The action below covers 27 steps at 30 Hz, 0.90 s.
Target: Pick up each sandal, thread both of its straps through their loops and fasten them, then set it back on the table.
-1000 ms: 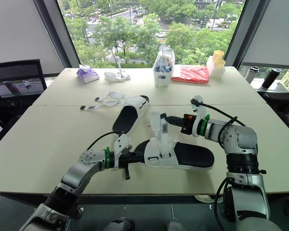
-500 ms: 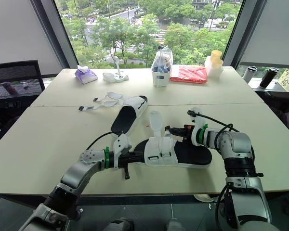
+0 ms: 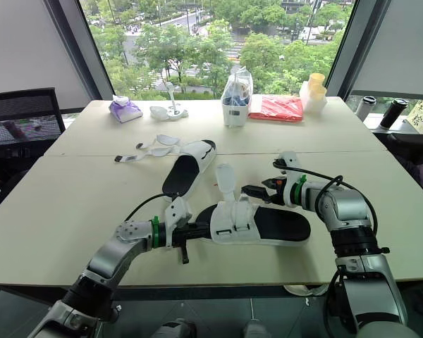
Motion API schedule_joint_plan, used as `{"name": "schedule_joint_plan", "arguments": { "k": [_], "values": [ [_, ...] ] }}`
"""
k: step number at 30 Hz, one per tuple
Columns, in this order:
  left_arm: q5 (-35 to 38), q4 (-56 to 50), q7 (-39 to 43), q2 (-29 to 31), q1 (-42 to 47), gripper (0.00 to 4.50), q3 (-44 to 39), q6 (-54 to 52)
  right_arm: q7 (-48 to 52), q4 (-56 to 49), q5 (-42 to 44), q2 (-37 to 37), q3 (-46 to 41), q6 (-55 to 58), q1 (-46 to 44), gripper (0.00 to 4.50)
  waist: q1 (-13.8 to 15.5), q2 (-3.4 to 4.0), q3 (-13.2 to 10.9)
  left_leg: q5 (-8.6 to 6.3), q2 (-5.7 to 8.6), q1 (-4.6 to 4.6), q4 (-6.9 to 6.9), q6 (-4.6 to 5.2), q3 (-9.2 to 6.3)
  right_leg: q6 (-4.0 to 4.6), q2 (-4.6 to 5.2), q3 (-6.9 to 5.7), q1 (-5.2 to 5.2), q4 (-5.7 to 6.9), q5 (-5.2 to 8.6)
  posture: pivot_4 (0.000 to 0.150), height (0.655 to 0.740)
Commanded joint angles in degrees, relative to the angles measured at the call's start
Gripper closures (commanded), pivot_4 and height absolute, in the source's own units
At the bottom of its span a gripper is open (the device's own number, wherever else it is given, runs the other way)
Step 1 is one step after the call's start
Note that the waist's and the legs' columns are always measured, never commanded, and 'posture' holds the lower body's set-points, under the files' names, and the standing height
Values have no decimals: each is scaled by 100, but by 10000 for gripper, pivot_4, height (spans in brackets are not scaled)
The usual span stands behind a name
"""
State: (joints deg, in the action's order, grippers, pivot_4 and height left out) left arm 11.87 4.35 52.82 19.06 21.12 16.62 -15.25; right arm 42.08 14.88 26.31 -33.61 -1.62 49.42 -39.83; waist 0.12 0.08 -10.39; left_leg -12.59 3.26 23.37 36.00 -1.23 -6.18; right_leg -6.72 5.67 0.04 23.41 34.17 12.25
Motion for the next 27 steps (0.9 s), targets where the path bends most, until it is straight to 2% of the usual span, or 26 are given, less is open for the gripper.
{"name": "schedule_joint_plan", "arguments": {
  "k": [1, 5, 8, 20, 25, 27],
  "values": [
    [-217, 257, -11, 97, -135, 45000, 133, -73, 240, -173, 137, -146, -308, -163, -362, 612, -2, 0, 0, 0, 0, 0, 0, 0, 0, 0, 0, 0, 0, 0, 0, 1500, 7400],
    [-236, 322, 0, 96, -90, 45000, 151, -27, 669, -335, 669, 20, -309, 540, -530, 612, -9, 0, 0, 0, -3, -1, -1, 0, -4, 1, -2, 0, 0, 1, 0, 1500, 7400],
    [-270, 379, -21, 91, -57, 45000, 166, 6, 609, -209, 948, 282, -417, 992, -712, 612, -8, 1, 0, 0, -6, -2, 0, 0, -8, 3, -3, 0, 0, 3, -1, 1500, 7400],
    [-253, 341, -135, 116, -116, 45000, 112, 4, 759, 600, 402, 819, 536, 991, -1037, 612, -7, 2, 1, 0, -2, -2, 1, 0, -10, 5, -3, 0, 2, 3, -3, 1500, 7400],
    [-237, 317, -179, 109, -154, 45000, 71, -10, 687, 1194, 684, 1310, 115, 1278, -1497, 612, -89, 3, 1, 1, -2, -6, 4, 0, -15, 8, -4, 0, 0, 10, -6, 1500, 7400],
    [-248, 319, -186, 104, -152, 45000, 71, 9, 351, 1786, 755, 1619, -274, 1318, -1859, 612, -92, 3, 1, 1, -2, -8, 3, 0, -20, 9, -8, 0, 1, 13, -6, 1500, 7400]
  ]
}}
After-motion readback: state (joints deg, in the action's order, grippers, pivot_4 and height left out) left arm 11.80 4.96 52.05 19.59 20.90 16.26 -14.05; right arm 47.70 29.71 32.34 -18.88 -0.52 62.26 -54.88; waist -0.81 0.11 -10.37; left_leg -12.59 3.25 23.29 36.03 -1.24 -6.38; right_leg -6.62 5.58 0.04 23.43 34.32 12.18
